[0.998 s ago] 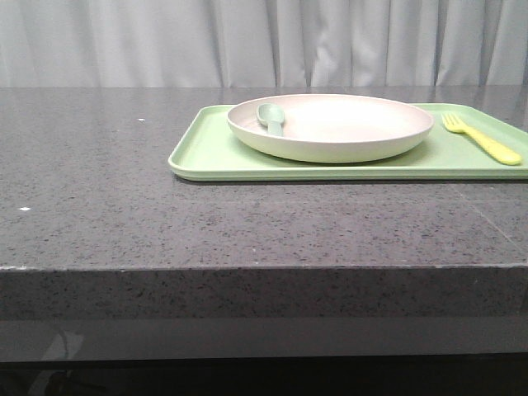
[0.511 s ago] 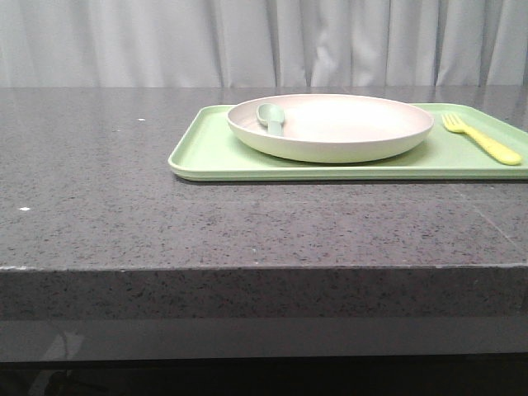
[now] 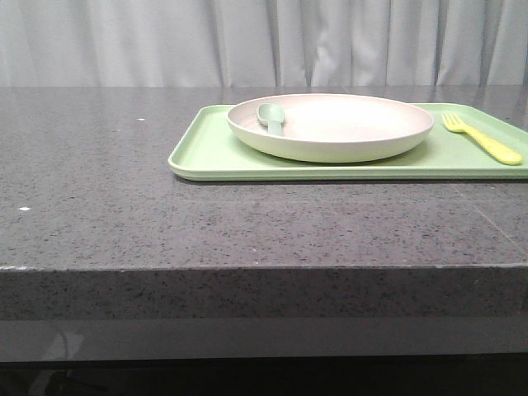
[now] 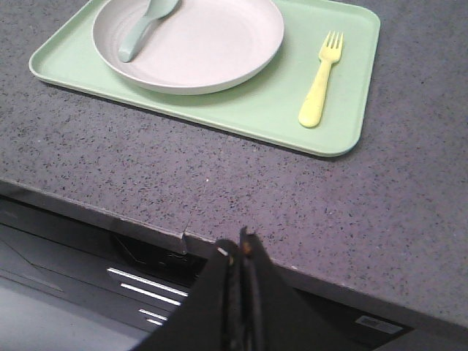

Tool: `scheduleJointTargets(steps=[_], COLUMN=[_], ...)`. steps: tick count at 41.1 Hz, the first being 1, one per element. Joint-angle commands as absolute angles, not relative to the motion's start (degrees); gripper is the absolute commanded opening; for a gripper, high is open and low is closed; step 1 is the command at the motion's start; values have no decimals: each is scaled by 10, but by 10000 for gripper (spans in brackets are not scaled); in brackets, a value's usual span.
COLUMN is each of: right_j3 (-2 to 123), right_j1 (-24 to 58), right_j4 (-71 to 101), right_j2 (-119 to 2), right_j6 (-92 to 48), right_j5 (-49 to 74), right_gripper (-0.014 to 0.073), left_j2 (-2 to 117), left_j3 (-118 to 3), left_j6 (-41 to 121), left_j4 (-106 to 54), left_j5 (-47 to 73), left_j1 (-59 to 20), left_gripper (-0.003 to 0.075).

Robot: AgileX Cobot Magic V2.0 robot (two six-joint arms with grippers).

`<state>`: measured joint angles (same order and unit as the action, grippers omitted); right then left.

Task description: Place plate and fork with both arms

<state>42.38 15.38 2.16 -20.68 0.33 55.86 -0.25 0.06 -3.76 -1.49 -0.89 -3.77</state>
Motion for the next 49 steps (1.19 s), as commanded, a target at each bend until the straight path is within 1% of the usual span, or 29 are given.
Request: scheduleJointTargets(steps=[1, 24, 26, 29, 32, 36, 40, 44, 49], right_j3=[437, 437, 433, 406, 353, 255, 157, 72, 8], right_j1=[154, 154, 153, 142, 111, 70, 44, 29, 16], right_j4=[20, 20, 0, -21, -33, -33, 11, 60, 71], right_j2=[-213, -213, -211, -196, -170, -127, -77, -30, 5], right_j6=[0, 0, -5, -4, -4, -4, -4, -4, -4], right_j5=[516, 515, 509, 468, 371, 240, 109, 28, -32], right_gripper=[-68, -68, -68, -68, -68, -68, -68, -68, -68], left_j2=[-16, -16, -16, -16, -16, -16, -16, -16, -16], left_j3=[6, 6, 6, 6, 6, 6, 6, 6, 6], left_j6=[-42, -42, -42, -42, -42, -42, -42, -42, -42], left_j4=[-18, -18, -18, -18, -18, -18, -18, -18, -18], left_j5=[-59, -59, -59, -59, -59, -59, -59, -59, -59], left_j1=[-38, -38, -38, -38, -38, -38, -38, -38, -38], left_gripper=[-20, -20, -20, -20, -20, -20, -20, -20, -20])
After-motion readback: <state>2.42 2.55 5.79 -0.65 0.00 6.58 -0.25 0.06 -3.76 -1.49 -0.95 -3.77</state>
